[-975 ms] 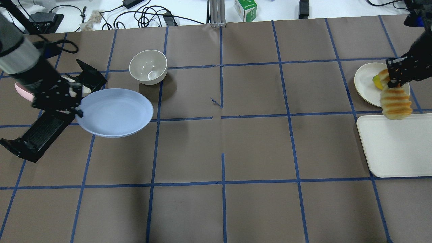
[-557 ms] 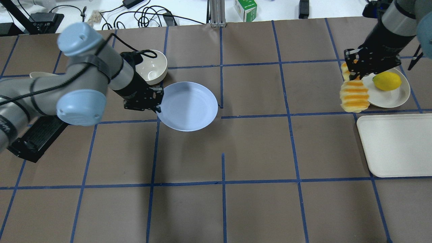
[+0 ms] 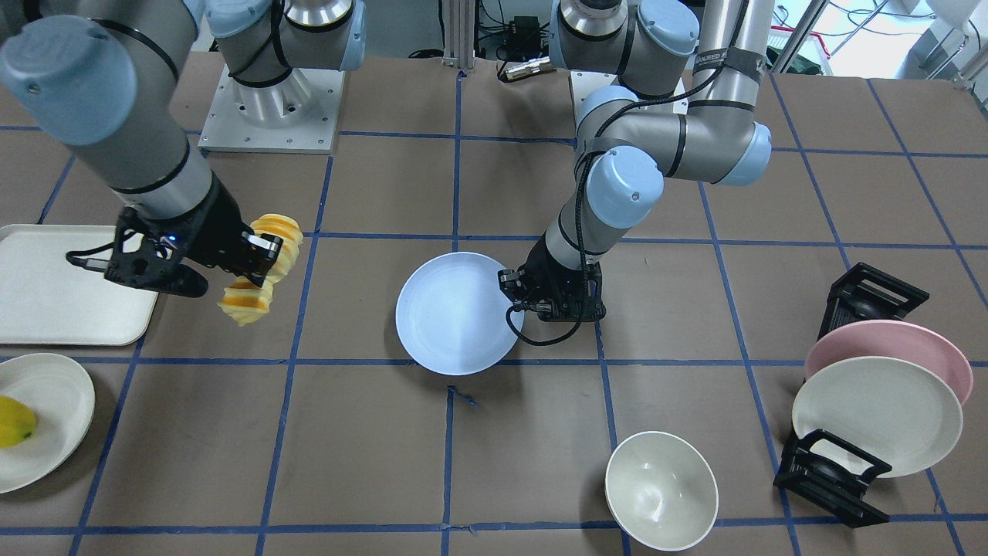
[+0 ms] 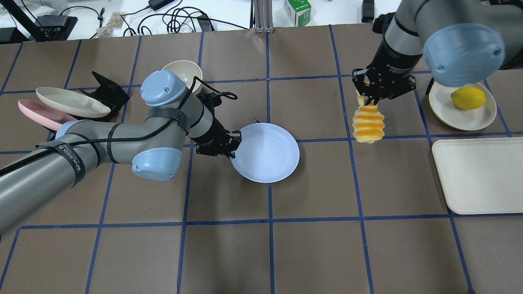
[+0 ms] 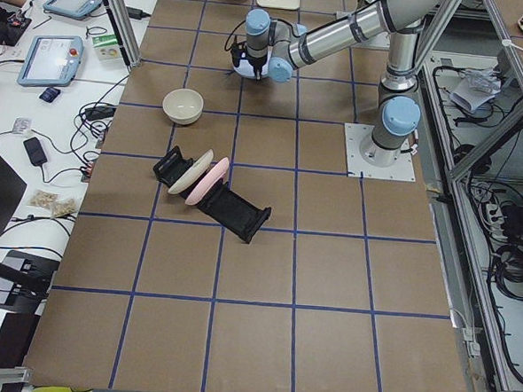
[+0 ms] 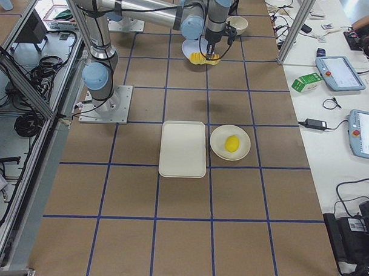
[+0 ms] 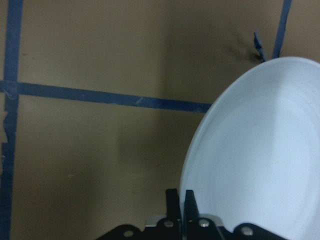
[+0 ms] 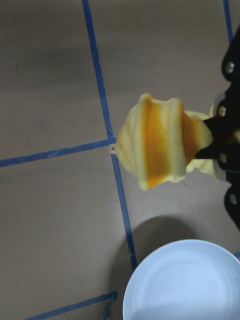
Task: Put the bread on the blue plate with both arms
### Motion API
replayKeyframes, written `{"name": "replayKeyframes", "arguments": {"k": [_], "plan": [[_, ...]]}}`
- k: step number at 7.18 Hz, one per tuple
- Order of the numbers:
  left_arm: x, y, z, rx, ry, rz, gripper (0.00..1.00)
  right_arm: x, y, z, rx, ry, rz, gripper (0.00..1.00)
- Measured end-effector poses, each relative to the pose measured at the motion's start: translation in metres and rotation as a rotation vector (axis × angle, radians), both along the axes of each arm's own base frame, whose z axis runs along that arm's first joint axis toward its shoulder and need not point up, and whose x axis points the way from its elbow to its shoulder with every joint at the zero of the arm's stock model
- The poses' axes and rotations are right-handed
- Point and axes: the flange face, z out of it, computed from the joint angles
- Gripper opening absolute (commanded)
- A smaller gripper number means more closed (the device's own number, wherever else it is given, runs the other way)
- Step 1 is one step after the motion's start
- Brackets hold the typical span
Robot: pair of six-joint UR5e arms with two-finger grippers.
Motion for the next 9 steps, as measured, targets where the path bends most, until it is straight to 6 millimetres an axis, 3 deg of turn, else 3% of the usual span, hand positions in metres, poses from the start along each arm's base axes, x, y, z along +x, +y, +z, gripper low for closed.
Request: {"name": "replayKeyframes", "arguments": {"k": [1,3,5,7,9], "plan": [[-0.003,-0.003,-0.005,-0.016,0.003,-0.004,1.00,0.027,-0.004,-0.015,-0.005,0.001,0.027,0.00],[-0.003,-0.014,0.003,-0.091,0.009,-0.008,1.00,0.071,-0.009,-0.042,-0.017,0.000,0.078,0.00],[0.017,-0.022,0.026,-0.106,-0.048,-0.013,1.00,0.112,-0.010,-0.067,-0.032,0.000,0.062,0.00],[0.059,-0.031,0.081,-0.062,-0.167,-0.103,1.00,0.161,-0.001,-0.097,-0.016,-0.006,0.033,0.00],[0.104,-0.038,0.162,0.021,-0.241,-0.178,1.00,0.196,0.009,-0.123,-0.008,-0.008,0.012,0.00]]}}
